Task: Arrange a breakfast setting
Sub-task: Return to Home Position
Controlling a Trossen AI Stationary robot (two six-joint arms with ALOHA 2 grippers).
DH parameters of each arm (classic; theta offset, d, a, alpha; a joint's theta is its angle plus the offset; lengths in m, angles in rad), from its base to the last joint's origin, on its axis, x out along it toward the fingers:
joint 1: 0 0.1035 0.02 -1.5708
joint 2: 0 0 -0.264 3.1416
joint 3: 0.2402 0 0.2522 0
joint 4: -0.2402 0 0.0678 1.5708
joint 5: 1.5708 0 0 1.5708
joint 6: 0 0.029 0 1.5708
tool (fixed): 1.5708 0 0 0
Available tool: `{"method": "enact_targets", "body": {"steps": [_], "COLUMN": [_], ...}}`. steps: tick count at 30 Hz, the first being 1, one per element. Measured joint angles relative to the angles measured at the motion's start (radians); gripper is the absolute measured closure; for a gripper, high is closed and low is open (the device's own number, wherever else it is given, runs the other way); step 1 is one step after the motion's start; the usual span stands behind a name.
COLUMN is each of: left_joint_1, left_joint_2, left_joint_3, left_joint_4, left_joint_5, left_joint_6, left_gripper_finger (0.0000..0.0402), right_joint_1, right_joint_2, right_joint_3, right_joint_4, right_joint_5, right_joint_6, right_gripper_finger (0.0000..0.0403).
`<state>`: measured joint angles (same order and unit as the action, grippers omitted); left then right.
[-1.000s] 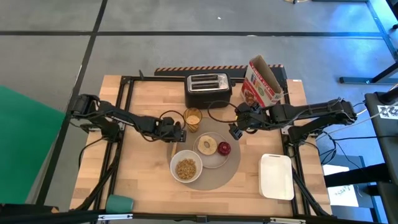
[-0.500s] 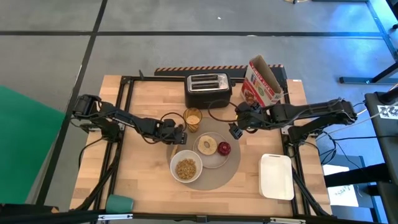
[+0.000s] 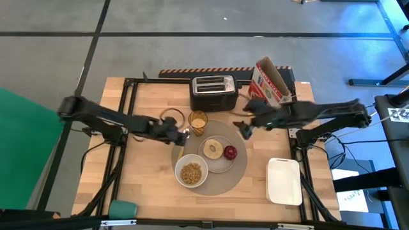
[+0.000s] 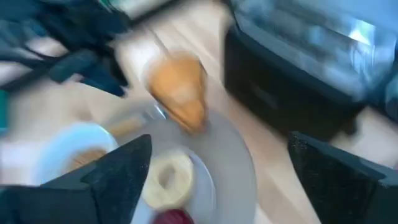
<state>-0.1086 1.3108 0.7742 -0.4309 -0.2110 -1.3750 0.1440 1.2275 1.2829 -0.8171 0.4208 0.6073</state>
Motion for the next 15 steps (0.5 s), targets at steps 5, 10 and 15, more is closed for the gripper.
{"method": "enact_targets", "body": {"steps": [5, 10, 15], "left_joint_1": [-0.010, 0.000, 0.008], "left_joint_2": [-0.293, -0.474, -0.553], "left_joint_3": [0.001, 0.001, 0.001], "left_joint_4": [-0.033, 0.157, 0.407], "left_joint_5": [-0.086, -0.145, -0.134], "left_joint_6": [0.274, 0.744, 1.093], "left_gripper_finger": [0.0222, 0.0246, 0.0294], "right_joint_1": [0.008, 0.005, 0.007], "right_joint_2": [-0.023, -0.036, -0.127], "right_joint_3": [0.178, 0.297, 0.241], "right_joint_4": [0.016, 0.014, 0.037], "right_joint_5": [0.028, -0.022, -0.107], "right_joint_6": [-0.191, -0.322, -0.338], "right_gripper_finger": [0.0118, 0.0302, 0.0378]}}
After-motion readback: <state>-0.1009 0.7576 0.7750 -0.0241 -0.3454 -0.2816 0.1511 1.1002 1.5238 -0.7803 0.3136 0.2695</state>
